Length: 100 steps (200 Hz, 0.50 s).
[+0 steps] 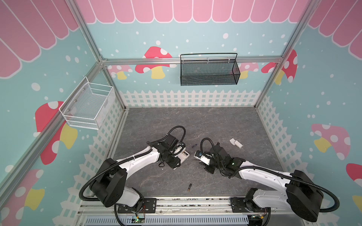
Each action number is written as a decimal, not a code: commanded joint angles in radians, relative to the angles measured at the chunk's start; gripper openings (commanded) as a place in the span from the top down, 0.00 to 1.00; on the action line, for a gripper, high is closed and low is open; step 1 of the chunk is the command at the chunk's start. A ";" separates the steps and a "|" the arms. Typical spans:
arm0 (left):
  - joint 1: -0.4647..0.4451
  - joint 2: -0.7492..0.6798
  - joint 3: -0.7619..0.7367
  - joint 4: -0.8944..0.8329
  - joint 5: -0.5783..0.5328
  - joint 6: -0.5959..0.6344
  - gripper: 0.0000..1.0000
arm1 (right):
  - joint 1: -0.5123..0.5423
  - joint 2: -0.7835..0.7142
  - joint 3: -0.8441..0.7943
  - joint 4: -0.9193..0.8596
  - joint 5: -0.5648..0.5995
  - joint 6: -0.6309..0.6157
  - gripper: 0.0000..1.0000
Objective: Unload the batteries from the remote control
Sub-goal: 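Rotate the remote with the left gripper while the right brings the screwdriver back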
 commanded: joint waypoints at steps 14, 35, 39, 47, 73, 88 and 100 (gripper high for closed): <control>-0.027 0.074 0.044 -0.009 -0.017 -0.091 0.64 | 0.001 0.060 0.050 0.017 0.022 0.040 1.00; -0.028 0.093 0.041 0.006 -0.011 -0.137 0.53 | 0.004 0.094 0.063 0.030 0.016 0.033 1.00; -0.029 0.094 0.038 0.007 -0.008 -0.143 0.50 | 0.005 0.102 0.065 0.030 0.016 0.032 1.00; -0.028 0.093 0.036 0.012 -0.004 -0.150 0.44 | 0.008 0.115 0.069 0.029 0.015 0.025 1.00; -0.027 0.073 0.038 0.015 0.009 -0.130 0.18 | 0.012 0.143 0.079 0.032 0.015 0.015 1.00; -0.018 0.044 0.036 0.013 0.006 -0.113 0.01 | 0.013 0.156 0.083 0.044 0.012 0.020 1.00; -0.001 0.023 0.029 0.024 0.012 -0.110 0.00 | 0.013 0.174 0.085 0.065 0.004 0.024 1.00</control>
